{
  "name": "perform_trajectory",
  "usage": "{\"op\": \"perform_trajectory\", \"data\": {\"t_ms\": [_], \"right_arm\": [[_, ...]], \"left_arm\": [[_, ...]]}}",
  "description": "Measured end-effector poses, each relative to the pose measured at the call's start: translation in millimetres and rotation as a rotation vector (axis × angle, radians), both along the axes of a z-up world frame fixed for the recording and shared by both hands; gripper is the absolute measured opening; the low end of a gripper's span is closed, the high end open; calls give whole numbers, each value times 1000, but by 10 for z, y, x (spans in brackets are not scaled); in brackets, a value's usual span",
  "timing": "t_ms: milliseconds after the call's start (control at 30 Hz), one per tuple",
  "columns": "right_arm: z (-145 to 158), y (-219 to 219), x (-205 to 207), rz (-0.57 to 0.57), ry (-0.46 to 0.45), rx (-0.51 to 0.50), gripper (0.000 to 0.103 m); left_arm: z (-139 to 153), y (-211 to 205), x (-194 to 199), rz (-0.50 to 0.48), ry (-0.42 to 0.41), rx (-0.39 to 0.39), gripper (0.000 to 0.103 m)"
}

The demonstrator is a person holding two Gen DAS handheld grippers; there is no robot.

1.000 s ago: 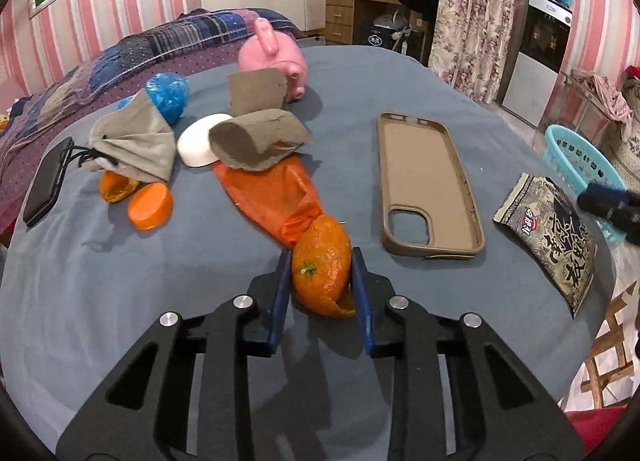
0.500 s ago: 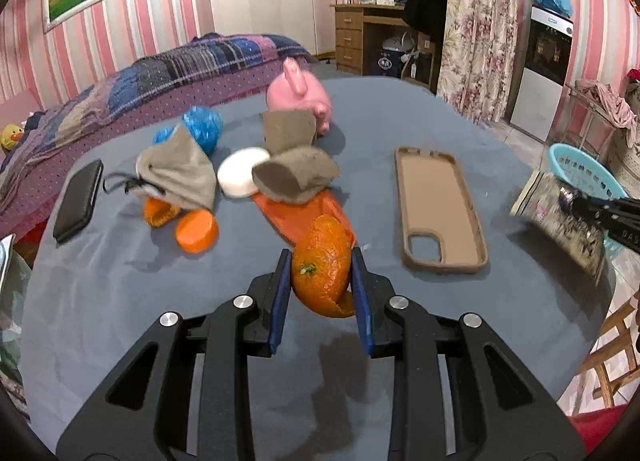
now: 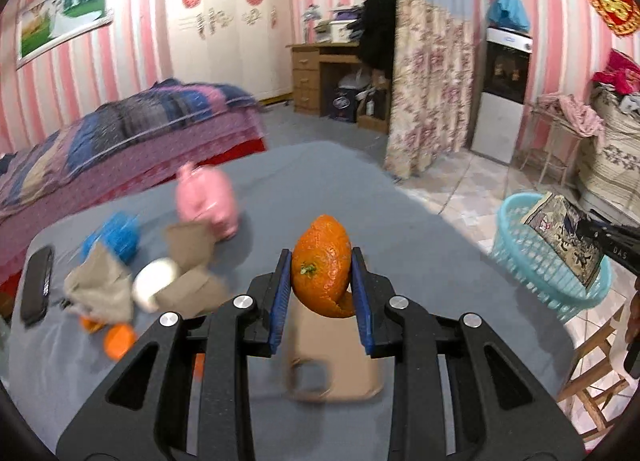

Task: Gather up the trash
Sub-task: 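Drop the wrapper from the right tool into the basket while the left tool drops the orange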

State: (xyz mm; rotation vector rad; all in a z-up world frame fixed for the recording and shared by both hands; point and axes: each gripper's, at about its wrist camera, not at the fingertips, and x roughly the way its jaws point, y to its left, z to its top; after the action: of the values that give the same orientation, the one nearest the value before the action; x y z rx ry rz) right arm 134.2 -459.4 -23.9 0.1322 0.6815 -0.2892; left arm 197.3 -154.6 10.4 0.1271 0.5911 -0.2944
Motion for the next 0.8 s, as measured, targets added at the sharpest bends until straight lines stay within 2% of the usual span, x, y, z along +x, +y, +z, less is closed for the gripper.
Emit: {"op": "perform_trajectory", "data": {"t_ms": [200, 467, 800], "right_arm": [[-38, -497, -183, -155, 4, 11, 11], [-106, -923, -262, -251, 14, 14, 11], [-185, -1035, -280, -302, 38, 8, 11]], "left_arm": [[34, -581, 51, -105, -11, -30, 28], [-109, -1385, 90, -245, 27, -51, 28], [-370, -2242, 175, -363, 65, -3, 28]]}}
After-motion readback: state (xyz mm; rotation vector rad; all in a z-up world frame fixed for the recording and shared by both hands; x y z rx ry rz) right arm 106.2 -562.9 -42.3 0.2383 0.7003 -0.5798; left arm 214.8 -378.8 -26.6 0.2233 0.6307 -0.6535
